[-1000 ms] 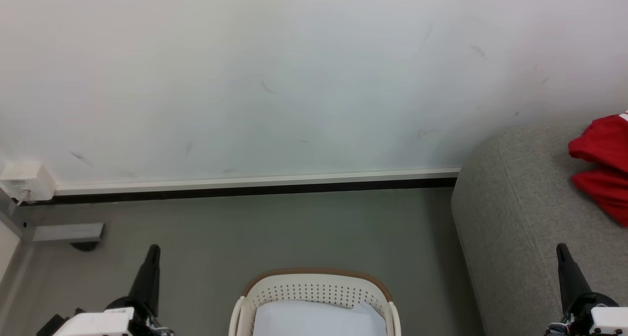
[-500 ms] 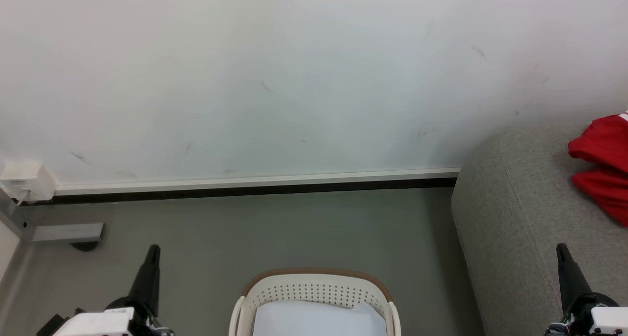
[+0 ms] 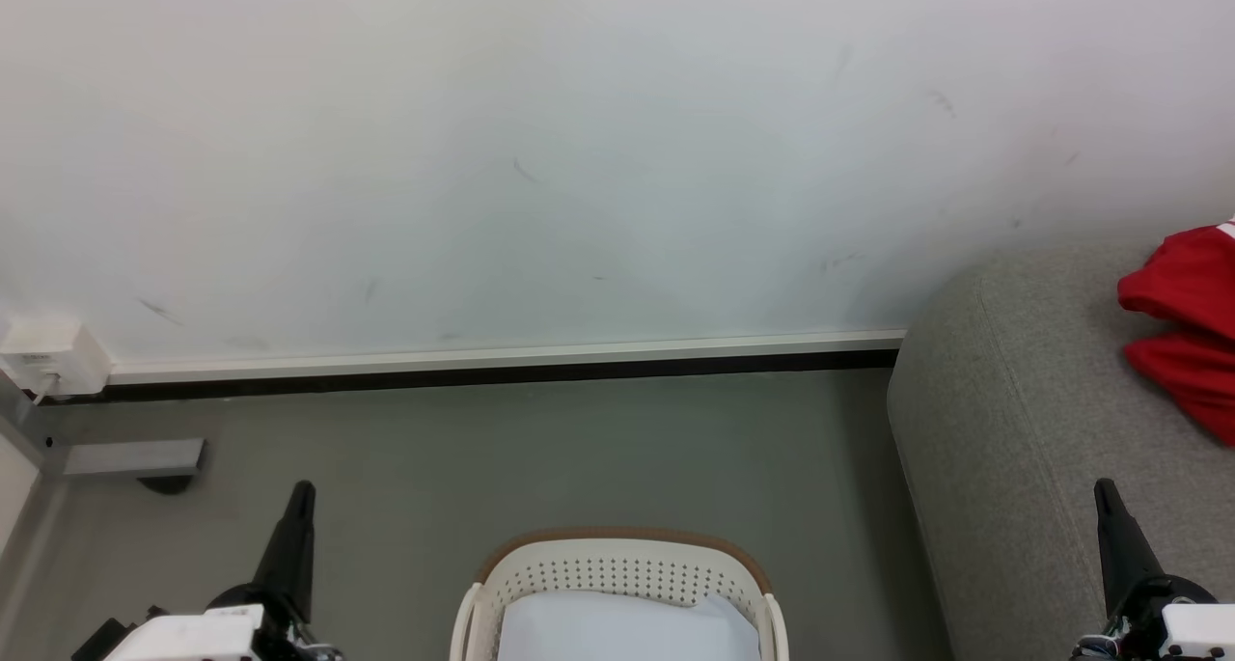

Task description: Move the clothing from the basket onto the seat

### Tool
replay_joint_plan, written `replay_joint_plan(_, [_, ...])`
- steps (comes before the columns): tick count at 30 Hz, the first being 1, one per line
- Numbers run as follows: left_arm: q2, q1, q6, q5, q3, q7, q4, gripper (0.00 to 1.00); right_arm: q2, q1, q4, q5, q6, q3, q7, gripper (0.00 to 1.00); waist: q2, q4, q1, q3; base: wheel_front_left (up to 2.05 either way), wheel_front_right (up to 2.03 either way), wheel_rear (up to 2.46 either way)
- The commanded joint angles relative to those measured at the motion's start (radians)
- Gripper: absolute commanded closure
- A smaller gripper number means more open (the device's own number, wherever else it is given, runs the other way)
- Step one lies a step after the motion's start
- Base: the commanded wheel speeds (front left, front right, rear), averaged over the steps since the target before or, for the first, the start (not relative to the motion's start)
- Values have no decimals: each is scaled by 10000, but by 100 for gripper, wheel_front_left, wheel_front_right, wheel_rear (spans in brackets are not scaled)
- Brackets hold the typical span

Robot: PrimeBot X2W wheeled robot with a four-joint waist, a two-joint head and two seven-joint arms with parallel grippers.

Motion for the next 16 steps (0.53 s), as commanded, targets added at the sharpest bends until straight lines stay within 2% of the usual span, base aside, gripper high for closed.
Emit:
replay_joint_plan(1, [71, -70, -65, -141, 12, 42, -22, 100, -67, -114, -32, 16, -21, -37, 27, 100, 0, 0, 0, 0, 0, 0, 0])
replay_joint_plan(16, [71, -69, -65, -142, 11, 42, -22, 100, -67, -115, -30, 17, -21, -36, 27, 100, 0, 0, 0, 0, 0, 0, 0])
